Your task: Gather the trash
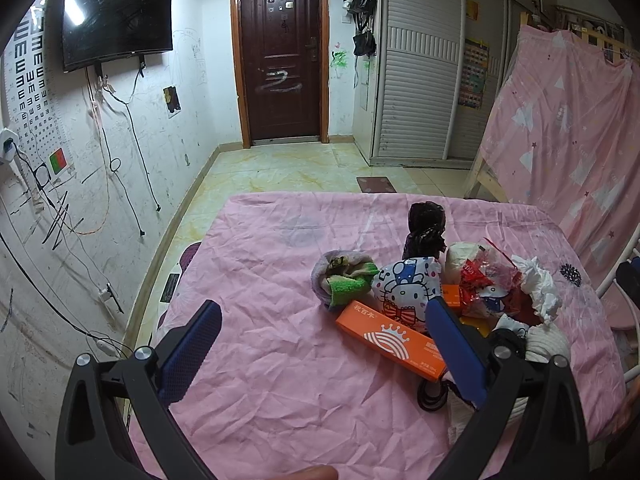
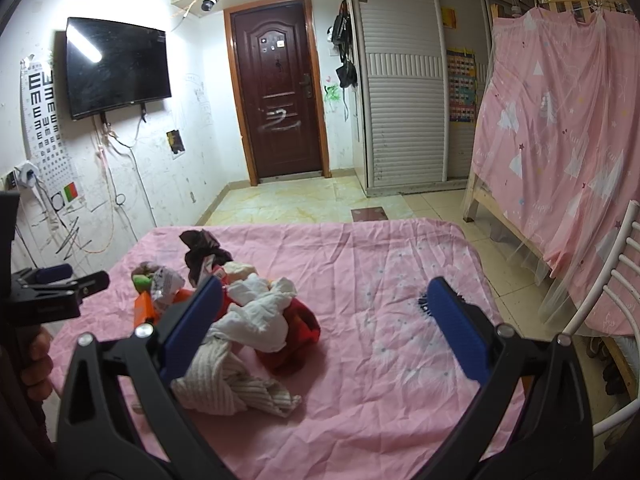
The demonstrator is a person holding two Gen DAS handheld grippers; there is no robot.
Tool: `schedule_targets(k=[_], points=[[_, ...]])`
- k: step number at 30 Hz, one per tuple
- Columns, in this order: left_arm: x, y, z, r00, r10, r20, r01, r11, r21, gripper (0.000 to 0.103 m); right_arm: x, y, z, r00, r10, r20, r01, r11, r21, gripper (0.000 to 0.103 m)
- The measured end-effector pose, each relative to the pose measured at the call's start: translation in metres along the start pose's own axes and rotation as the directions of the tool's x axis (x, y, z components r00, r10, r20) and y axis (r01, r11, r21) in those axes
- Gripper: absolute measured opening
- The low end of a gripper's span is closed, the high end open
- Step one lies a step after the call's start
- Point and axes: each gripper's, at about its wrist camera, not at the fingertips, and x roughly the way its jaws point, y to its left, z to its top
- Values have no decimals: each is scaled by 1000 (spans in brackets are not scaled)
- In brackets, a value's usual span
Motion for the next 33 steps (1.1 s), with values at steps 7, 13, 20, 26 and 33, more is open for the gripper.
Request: schedule_targets(k=[7, 13, 20, 26, 33], points=[[0, 0, 0, 1000, 0, 0, 0, 1000, 0, 95, 0, 0, 0, 1000, -1, 0, 1, 1000, -1, 99], [0, 0, 0, 1000, 1, -1, -1, 1000, 1, 95, 0, 0, 0, 1000, 0, -1, 0, 1000, 1, 99], [3, 1, 0, 1000, -2, -9, 2, 1000, -3, 95, 3, -1, -2, 1000, 3, -13, -3, 1000, 0, 99], [11, 23, 0, 998, -24, -51, 21, 998, -51, 94, 15, 1, -17, 991, 88, -97, -90, 996, -16, 99], [25, 28, -1, 991, -76, -111, 66, 993, -95, 79, 20, 2, -22, 979, 161, -123, -163, 987, -4, 97]])
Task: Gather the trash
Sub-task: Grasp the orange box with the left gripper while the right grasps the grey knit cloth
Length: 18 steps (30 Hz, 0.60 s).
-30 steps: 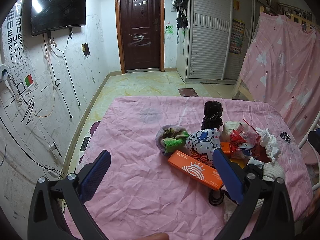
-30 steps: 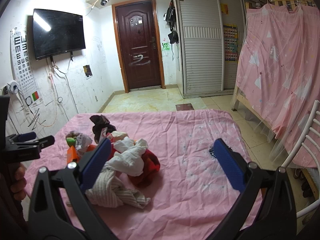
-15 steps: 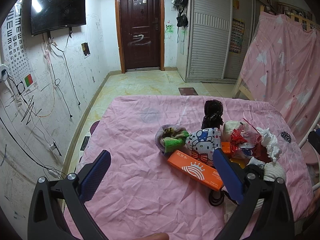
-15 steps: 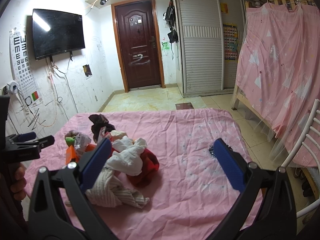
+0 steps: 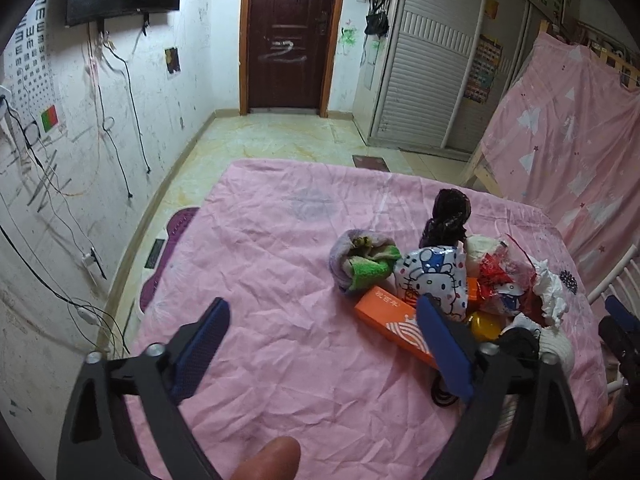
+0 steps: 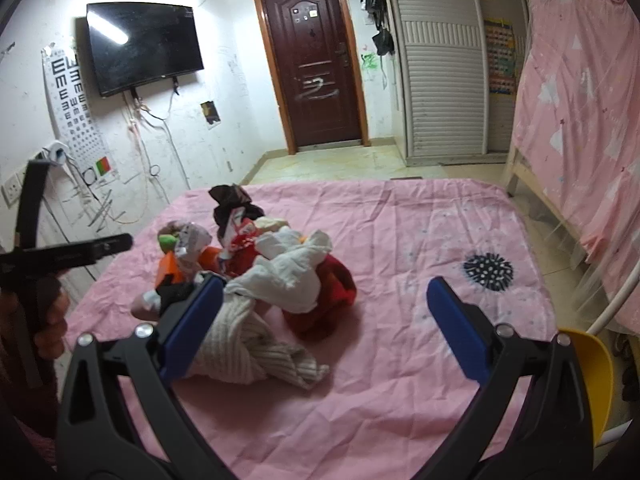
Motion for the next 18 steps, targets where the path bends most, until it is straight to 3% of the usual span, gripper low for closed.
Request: schedule_targets(k=[2, 9, 14, 17, 18], points=[[4, -5, 0, 999, -38, -29, 38, 999, 3, 74, 1, 2, 0, 1000, 24, -12, -24, 1000, -9, 85], [22, -35, -6, 983, -144, -111, 146, 989, 10, 74, 7, 23, -14, 979, 186, -89, -188, 982, -25, 83], [37, -47, -5, 978, -144, -154, 142, 990, -19, 73, 17, 45, -23, 968, 207, -141, -219, 972, -81, 59], [44, -51, -4, 971, -150, -186, 142, 988, -58, 62, 20, 50, -27, 960, 228, -163, -244, 966, -82, 51], [48, -51, -3, 967, -153, -205, 139, 987, -82, 54, 20, 51, -28, 959, 232, -164, -248, 965, -85, 50]])
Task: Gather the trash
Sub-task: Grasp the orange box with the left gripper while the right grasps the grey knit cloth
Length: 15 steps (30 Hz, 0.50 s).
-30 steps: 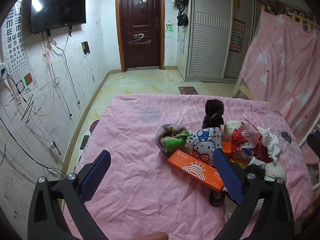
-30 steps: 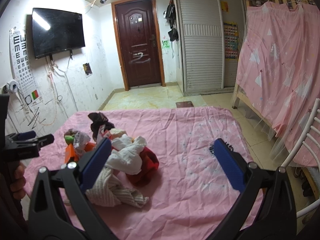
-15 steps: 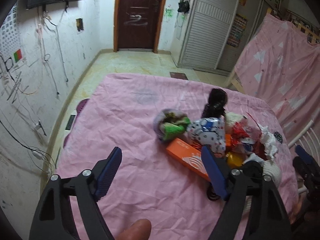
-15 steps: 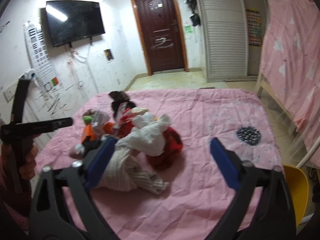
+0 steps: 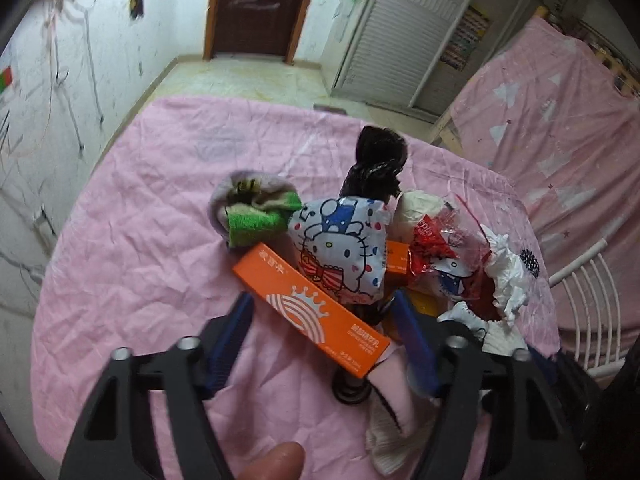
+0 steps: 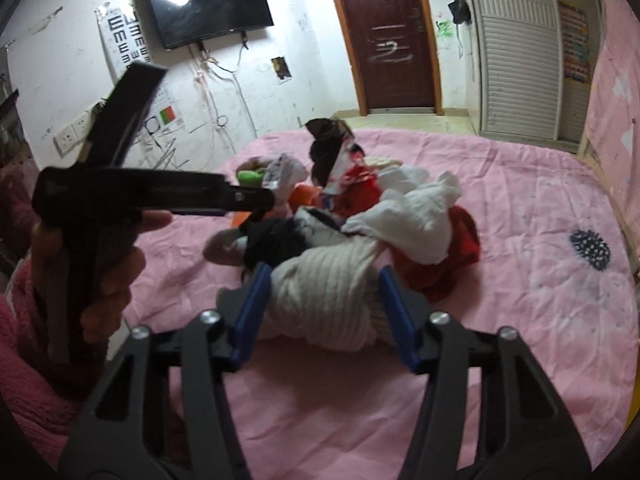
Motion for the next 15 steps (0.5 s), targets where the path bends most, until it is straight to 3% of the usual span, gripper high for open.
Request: schedule_targets(k=[2, 6, 9, 15], points=[[3, 6, 1, 999, -28, -35, 26, 998, -50, 47, 1, 3, 0, 1000, -6, -3, 6, 1000, -18, 48], [8, 10, -1, 999, -9, -40, 5, 995, -103, 16, -4, 7, -4, 1000, -8, 13, 8, 999, -32, 41], [6, 11, -4, 999, -6, -38, 2, 993, -120, 16, -8, 3, -4, 999, 10, 35, -9, 1000, -9, 36], [-28, 8, 0, 995, 71, 69, -64, 993, -100, 16, -29, 1, 2, 995, 50, 91, -50, 999, 0, 36]])
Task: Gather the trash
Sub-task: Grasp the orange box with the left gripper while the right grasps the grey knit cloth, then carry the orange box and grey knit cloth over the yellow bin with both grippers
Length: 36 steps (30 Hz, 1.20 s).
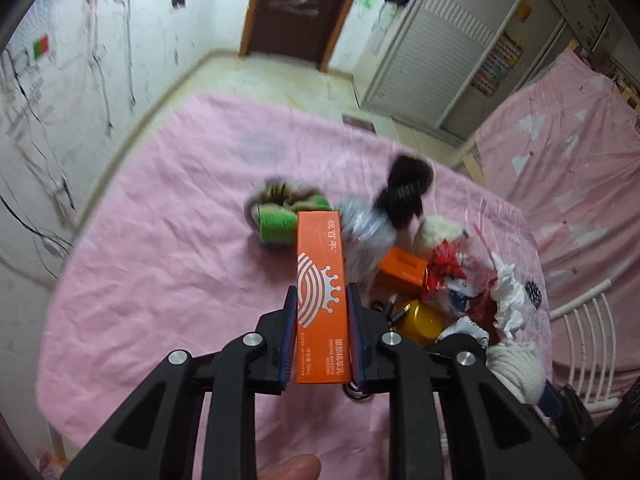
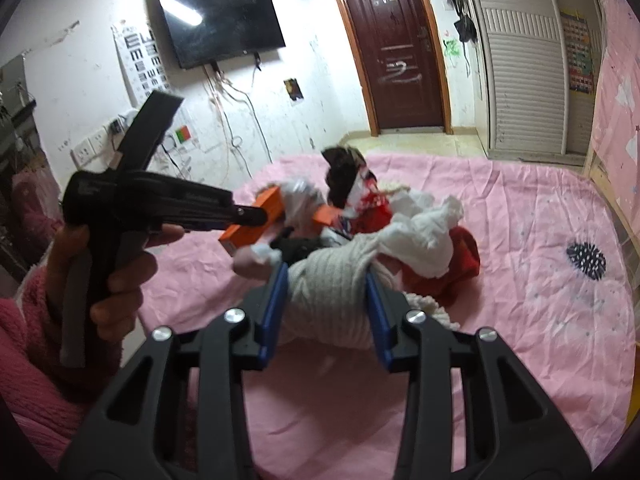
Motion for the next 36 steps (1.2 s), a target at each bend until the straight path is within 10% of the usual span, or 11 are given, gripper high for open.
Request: schedule_targets(k=[24, 36], points=[[-42, -106, -11, 994, -43, 104, 19, 975, 224, 16, -99, -82, 12, 948, -261, 184, 247, 964, 94, 36], [-46, -216, -46, 980, -197, 43, 160, 890, 428, 16, -165, -151, -16, 834, -509, 215, 459, 855, 241, 36]])
